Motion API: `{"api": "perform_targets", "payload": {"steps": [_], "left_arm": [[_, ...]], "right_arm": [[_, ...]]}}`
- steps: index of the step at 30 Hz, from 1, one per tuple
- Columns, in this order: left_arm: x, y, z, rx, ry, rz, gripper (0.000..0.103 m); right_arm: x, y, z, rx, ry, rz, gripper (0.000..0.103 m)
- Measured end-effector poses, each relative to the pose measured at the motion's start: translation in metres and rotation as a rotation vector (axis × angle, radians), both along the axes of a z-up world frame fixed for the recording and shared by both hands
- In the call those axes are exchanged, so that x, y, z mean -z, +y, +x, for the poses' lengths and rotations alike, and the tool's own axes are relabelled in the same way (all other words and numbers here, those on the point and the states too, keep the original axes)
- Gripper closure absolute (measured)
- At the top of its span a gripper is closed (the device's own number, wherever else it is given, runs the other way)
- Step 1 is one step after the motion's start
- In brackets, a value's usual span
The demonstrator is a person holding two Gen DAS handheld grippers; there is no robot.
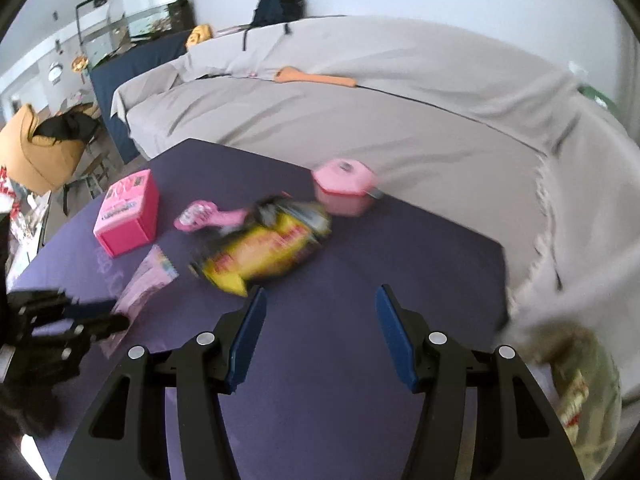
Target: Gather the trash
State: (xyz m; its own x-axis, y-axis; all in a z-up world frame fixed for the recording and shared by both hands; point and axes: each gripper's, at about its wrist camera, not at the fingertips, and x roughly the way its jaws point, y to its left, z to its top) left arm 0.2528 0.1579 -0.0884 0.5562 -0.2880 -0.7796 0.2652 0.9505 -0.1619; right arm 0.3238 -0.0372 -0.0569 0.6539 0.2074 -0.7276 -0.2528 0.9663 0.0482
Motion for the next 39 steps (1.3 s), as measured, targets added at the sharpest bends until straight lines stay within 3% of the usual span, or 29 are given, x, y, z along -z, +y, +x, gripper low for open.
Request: {"api": "perform_targets", "payload": {"steps": [6,11,16,23,28,31,36,39], "left_arm": [[-0.003,0.052,-0.017,-0.163,-0.019,-0.105,0.084],[-0.005,0.063,-0.024,-0.188,-0.036,-0.153,0.084],[-0.004,0.068,-0.024,-0.203,-0.032,-0.186,0.084],[-0.003,0.074,-0.024,-0.215,-0.033,-0.216,0.084],[-0.002,0.069,-0.022,-0.208,-0.028,-0.191,0.083],[-0.002,0.066,-0.022,-0.203,-0.028,-0.182,0.082],[-0.001,0.063,-0.02,-0.2,-0.024,-0.174,0.082],[0.0,0.061,-0.019,-0.197,-0.02,-0.17,0.082]], "right_arm": [[0.004,0.057,0.045,-0.011,0.011,0.017,0.049],[0.02,0.09,0.083,0.022,0.061,0.003,0.049],[0.034,0.095,0.103,0.047,0.129,-0.015,0.049],[0.048,0.078,0.054,-0.103,0.188,-0.069,0.051],[0.044,0.05,0.014,-0.137,0.162,-0.114,0.051],[0.033,0.035,-0.004,-0.152,0.101,-0.146,0.051],[-0.004,-0.01,-0.02,-0.083,0.011,0.053,0.05],[-0.004,-0.031,-0.014,-0.001,0.028,0.107,0.05]]}}
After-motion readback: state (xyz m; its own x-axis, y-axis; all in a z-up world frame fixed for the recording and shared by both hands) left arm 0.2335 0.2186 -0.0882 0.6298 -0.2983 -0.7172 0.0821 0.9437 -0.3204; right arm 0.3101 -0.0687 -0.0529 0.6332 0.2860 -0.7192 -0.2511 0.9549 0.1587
